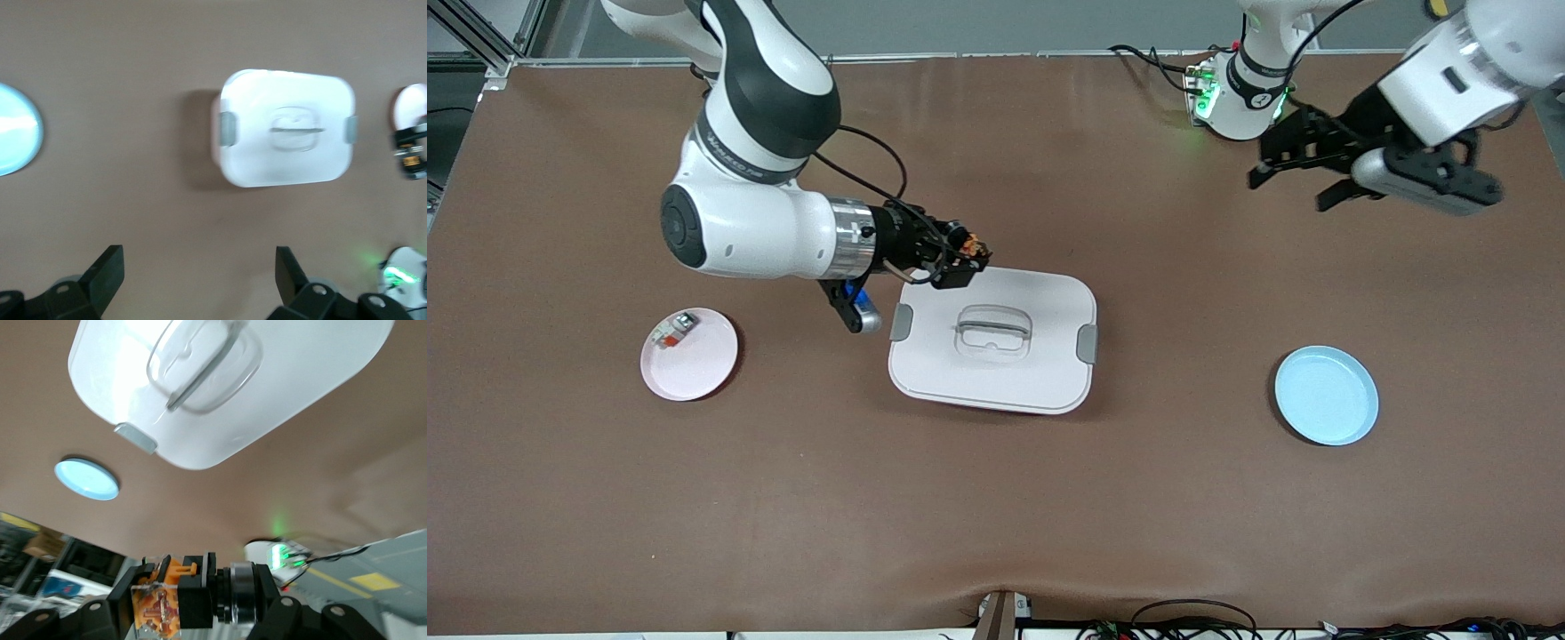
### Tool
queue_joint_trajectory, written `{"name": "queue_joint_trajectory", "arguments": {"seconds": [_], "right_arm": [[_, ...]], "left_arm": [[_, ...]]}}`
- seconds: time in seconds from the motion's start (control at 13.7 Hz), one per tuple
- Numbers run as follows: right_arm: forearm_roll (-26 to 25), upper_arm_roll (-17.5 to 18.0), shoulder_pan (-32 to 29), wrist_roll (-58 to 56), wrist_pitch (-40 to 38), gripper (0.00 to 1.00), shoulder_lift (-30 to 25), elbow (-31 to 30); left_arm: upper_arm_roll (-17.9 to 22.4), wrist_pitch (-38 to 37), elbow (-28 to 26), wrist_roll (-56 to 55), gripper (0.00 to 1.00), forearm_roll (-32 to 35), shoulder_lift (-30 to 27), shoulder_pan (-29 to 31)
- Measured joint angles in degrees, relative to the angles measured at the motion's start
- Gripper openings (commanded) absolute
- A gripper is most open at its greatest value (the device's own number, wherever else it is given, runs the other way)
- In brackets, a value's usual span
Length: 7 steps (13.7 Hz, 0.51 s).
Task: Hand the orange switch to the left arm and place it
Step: 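Hold the switch above the box while the left gripper reaches it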
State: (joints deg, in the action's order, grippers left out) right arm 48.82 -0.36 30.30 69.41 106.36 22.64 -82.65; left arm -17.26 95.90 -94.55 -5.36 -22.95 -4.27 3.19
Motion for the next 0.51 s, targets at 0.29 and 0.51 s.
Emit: {"name": "queue_joint_trajectory", "arguments": {"seconds": [0.29,0.51], "right_arm": [[2.7,0.0,5.2,8.0,10.5,0.11,1.6,0.1],[6.3,0.0,7.7,11.7,15.5,0.11,2.3,0.2]], "left_arm": [[-3.7,8.5,-5.5,0.0,1.00,-9.6,0.2,0.0],[-7.0,13.3,-8.5,0.0,1.00,-13.6,0.3,0.0]]}}
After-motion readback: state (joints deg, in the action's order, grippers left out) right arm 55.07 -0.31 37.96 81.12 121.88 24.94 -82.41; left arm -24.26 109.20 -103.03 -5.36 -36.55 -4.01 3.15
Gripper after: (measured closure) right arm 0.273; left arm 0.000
